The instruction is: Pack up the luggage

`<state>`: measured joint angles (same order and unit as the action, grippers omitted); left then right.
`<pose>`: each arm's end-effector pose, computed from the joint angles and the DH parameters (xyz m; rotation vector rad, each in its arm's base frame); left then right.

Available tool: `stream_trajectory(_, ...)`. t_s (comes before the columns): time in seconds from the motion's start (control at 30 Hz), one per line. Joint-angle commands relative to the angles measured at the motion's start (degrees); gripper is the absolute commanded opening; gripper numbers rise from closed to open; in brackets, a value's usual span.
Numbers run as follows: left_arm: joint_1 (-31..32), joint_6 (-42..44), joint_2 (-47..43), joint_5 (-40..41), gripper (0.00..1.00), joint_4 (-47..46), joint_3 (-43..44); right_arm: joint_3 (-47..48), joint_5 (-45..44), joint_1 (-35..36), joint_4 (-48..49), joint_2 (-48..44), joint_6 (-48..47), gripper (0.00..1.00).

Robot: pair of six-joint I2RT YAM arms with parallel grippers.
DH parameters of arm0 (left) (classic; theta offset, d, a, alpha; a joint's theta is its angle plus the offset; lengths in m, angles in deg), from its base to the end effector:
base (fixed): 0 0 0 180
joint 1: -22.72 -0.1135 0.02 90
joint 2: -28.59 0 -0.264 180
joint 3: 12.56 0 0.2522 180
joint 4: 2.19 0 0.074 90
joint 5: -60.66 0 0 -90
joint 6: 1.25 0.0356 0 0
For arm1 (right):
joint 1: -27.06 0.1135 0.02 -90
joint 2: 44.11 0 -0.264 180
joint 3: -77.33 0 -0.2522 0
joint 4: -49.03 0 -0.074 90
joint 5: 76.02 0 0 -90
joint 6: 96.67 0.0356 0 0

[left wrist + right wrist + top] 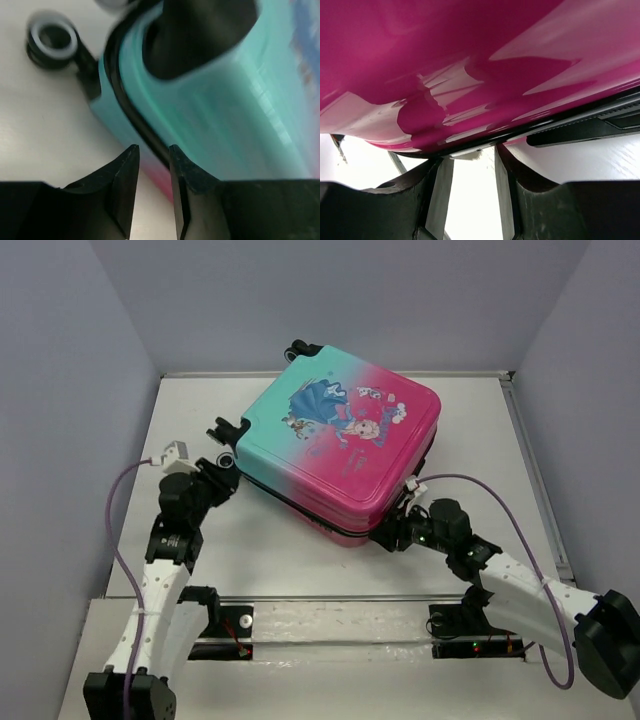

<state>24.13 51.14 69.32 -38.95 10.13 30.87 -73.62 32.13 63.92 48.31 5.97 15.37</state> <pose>0.1792 -0.0104 0.2794 -0.4318 1.7271 -0.6417 0.1423 0.1205 0.1855 -0.4846 2.0049 0.9685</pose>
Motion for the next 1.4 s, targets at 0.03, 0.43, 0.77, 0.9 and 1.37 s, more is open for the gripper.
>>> stream_trajectory(0.03, 15.35, -6.24, -3.55, -1.30, 0.37, -1.02, -8.57, -2.80, -4.87, 1.19, 16.74, -1.13, -0.34, 0.43)
stream_trajectory(0.43, 41.02, -8.89, 10.59, 8.98, 0.39, -17.90, -7.54, -7.73, -11.12, 3.92, 31.17, -0.77, 1.69, 0.14)
stream_trajectory(0.77, 45.44, -9.07, 15.78, 12.07, 0.40, -23.09, -3.49, -8.00, -15.16, 8.65, 10.39, -12.90, 6.78, 0.07)
stream_trajectory(0.9, 45.96, -8.63, 18.58, 12.68, 0.40, -24.05, -1.02, -5.98, -20.23, 15.85, 0.52, -14.23, 9.51, 0.07)
stream_trajectory(1.37, 48.60, -6.78, 28.35, 12.42, 0.40, -25.82, 7.07, 26.16, -57.40, 46.90, -12.86, 24.51, 15.48, 0.07)
